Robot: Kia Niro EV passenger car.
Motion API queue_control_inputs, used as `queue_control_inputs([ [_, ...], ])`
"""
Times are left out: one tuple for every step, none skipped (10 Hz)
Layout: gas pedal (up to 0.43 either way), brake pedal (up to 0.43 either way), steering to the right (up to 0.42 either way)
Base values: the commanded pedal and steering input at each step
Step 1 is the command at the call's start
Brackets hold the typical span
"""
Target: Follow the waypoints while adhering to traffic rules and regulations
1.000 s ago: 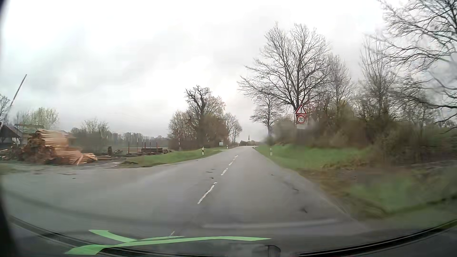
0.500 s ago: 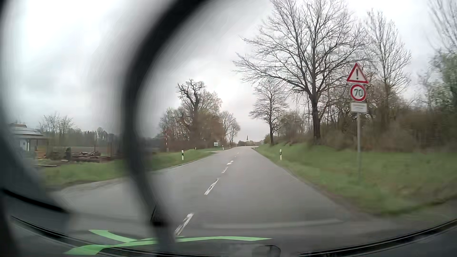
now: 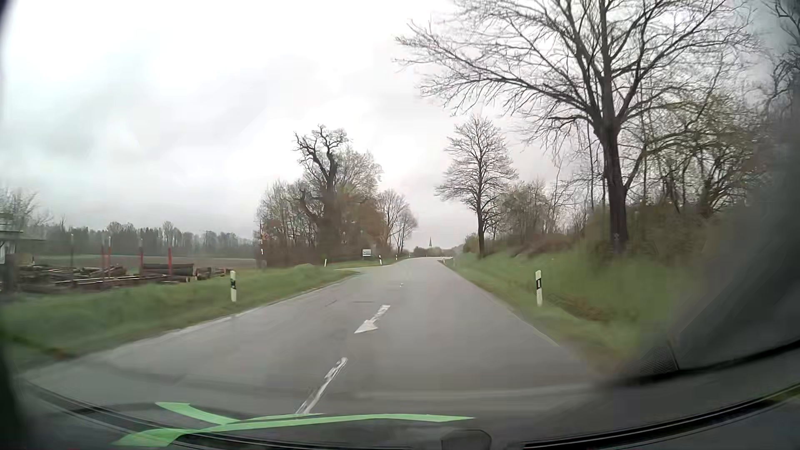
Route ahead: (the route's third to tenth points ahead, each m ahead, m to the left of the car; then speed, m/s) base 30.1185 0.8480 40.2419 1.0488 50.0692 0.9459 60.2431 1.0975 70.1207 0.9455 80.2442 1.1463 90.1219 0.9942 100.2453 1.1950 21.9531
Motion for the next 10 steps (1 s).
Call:
queue_control_inputs([
  [0.189, 0.000, 0.003],
  [0.197, 0.000, 0.002],
  [0.197, 0.000, 0.001],
  [0.197, 0.000, 0.000],
  [0.177, 0.000, 0.000],
  [0.157, 0.000, 0.000],
  [0.138, 0.000, 0.001],
  [0.138, 0.000, 0.003],
  [0.150, 0.000, 0.004],
  [0.150, 0.000, 0.004],
])
